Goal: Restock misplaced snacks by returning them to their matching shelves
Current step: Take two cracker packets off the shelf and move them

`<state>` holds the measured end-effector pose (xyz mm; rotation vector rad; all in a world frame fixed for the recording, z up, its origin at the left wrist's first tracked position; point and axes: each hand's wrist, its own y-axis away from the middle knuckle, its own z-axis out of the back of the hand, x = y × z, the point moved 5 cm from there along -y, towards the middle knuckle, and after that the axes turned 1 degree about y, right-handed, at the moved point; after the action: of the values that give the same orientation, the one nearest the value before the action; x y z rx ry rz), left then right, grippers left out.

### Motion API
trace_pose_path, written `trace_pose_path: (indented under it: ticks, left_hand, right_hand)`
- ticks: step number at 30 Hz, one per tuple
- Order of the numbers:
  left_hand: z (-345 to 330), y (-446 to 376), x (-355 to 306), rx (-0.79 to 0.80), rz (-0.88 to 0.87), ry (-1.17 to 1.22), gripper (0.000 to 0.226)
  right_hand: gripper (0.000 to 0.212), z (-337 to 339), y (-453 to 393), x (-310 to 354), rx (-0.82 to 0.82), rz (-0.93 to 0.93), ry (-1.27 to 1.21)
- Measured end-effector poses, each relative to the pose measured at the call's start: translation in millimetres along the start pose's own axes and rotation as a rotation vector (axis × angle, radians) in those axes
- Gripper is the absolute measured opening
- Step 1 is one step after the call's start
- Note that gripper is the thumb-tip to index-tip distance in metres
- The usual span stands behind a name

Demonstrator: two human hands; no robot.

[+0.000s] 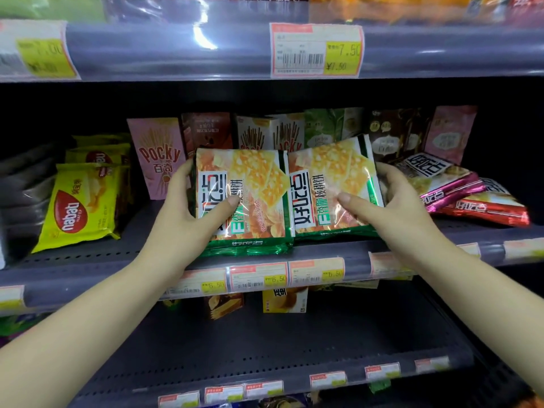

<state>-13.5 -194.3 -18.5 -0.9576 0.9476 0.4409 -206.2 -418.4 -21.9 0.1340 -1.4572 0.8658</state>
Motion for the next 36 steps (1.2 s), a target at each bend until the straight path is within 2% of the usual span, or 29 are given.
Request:
trace_pose_path:
  ticks: [7,12,16,21,25,30,36]
  left_hand:
    - [4.0,2.8,-8.5,-0.004,-0.027,0.130,0.080]
    - [10.2,14.5,-23.7,0.042,-0.065,0.198,0.070]
    - [24.9,35.8,-28.5,-0.001,-0.053,0.190,0.064]
    - [59.7,77.1,-29.6,-0.138,-0.003,0.167,0.068]
    - [99.6,126.8,-26.2,-0.254,0.065,0.060,0.075]
    - [160.7,203.4,-28.7,-0.492,0.172,-0.048,0.056]
    - [244.6,302.3,-42.3,-0.757,0.295,-0.111,0.062]
  right_hand:
    - [0.051,5.5,11.1,11.0,-0.012,0.001,-0.198]
    - [0.055,7.4,26.1,22.7,0.040,0.013,-0.342]
    - [0.057,-0.3,39.8,27.1,0.113,0.025,-0.406]
    - [0.054,-26.2,51.6,34.8,0.249,0.020,-0.453]
    - [0.048,-65.7,71.4,42.1,0.386,0.029,-0.502]
    - [0.043,-136.7,103.9,55.0,0.608,0.015,-0.568]
    - [0.049,-237.7,151.4,76.5,0.863,-0.012,-0.652]
